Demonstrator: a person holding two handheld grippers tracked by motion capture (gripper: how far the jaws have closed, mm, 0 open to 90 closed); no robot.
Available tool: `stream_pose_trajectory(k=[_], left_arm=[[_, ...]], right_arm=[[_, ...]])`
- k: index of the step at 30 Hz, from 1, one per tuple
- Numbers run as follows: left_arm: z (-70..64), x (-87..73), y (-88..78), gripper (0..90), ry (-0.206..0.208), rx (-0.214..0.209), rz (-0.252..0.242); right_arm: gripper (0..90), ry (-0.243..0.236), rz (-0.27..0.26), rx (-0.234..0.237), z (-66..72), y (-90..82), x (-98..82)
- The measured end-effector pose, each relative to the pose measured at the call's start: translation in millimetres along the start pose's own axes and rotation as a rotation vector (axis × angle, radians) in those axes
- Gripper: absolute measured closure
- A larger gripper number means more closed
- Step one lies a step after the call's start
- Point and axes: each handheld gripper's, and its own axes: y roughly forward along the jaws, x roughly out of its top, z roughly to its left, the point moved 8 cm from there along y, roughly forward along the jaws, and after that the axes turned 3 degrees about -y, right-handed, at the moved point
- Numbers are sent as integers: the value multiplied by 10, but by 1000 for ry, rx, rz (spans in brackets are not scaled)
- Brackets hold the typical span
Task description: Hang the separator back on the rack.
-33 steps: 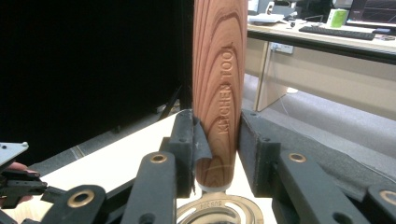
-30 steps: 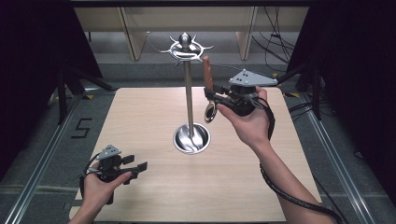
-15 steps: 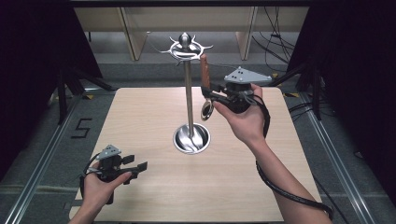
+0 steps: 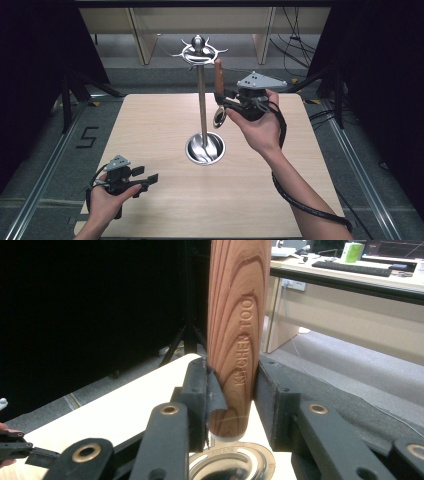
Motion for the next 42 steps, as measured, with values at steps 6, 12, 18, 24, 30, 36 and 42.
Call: stream_pose_trajectory(k=[6,12,18,24,30,36,42], left_arm=[[-4,0,2,309,-2,-4,0],[1,2,-2,308,0,-2,-2],[2,0,-2,308,1,-1,-1],[-1,-2,-4,308,0,-1,0],[1,-6,0,308,0,2,2],[1,-16,20,308,-1,3,3],[5,-27,22,308,6,7,12]], right_arm=[[692,17,17,-20,20,0,-14],[689,11,20,-16,24,20,-14],[608,-27,2,-7,10,9,-35],[559,-45,-14,2,2,-105,-51],[535,-38,29,-10,-80,-305,-235],[516,-41,56,-20,-255,-518,-475],[504,-13,100,-46,-397,-728,-757]])
